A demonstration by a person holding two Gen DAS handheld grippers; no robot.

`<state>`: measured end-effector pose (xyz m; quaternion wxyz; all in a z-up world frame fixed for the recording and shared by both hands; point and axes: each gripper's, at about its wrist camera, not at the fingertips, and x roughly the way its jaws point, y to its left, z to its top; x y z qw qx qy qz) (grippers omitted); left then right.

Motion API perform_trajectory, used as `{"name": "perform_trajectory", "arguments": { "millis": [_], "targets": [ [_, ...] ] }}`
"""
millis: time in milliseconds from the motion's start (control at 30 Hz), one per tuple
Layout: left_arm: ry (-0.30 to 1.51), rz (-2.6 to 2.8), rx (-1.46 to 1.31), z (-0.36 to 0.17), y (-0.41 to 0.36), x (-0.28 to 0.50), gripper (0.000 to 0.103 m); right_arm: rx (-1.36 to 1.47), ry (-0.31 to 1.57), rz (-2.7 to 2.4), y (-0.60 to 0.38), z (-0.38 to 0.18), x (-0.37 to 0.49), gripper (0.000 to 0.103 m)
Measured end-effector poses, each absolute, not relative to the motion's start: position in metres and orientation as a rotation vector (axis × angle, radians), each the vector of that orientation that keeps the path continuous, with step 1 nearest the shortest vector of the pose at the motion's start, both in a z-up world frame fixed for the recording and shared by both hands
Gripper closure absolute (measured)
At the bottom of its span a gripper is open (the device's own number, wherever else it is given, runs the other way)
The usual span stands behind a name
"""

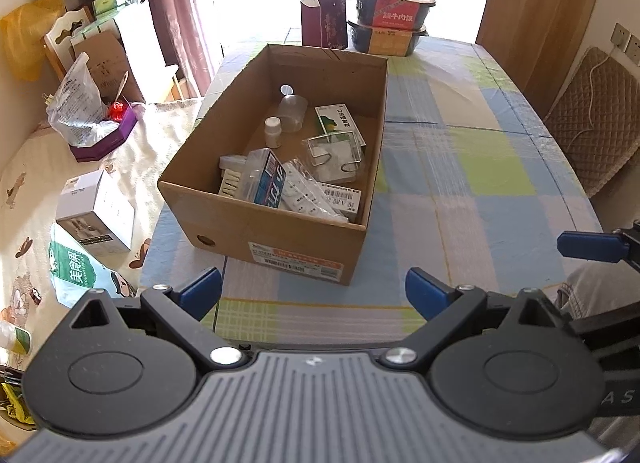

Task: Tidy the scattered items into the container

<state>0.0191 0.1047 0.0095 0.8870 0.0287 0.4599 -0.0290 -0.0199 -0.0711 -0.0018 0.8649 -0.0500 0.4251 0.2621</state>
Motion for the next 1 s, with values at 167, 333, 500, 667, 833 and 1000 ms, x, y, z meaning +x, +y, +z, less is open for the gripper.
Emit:
{"name": "perform_trajectory", "arguments": {
  "millis": [167,333,500,667,833,1000],
  "targets": [
    [0.962,-0.044,0.076,0.006,0.101,0.018,0.006,-0.093,0.904,0.536,-0.076,-0.006,-0.019,0.008],
    [0.965,-0.038,0.108,0.001,0.096,0.015,0.006,-0.061,0.911,0.511,-0.084,-0.008,-0.016,0.008],
    [0.964,-0.039,0.134,-0.001,0.091,0.015,0.006,-0.043,0.915,0.499,-0.088,-0.009,-0.014,0.008],
    [0.962,-0.04,0.155,-0.004,0.086,0.015,0.006,-0.035,0.918,0.494,-0.09,-0.01,-0.014,0.008],
    [0.962,-0.042,0.169,-0.005,0.083,0.015,0.006,-0.03,0.92,0.487,-0.093,-0.011,-0.013,0.008],
    [0.965,-0.049,0.171,-0.008,0.08,0.017,0.006,-0.026,0.919,0.48,-0.096,-0.011,-0.013,0.008]
  ]
}}
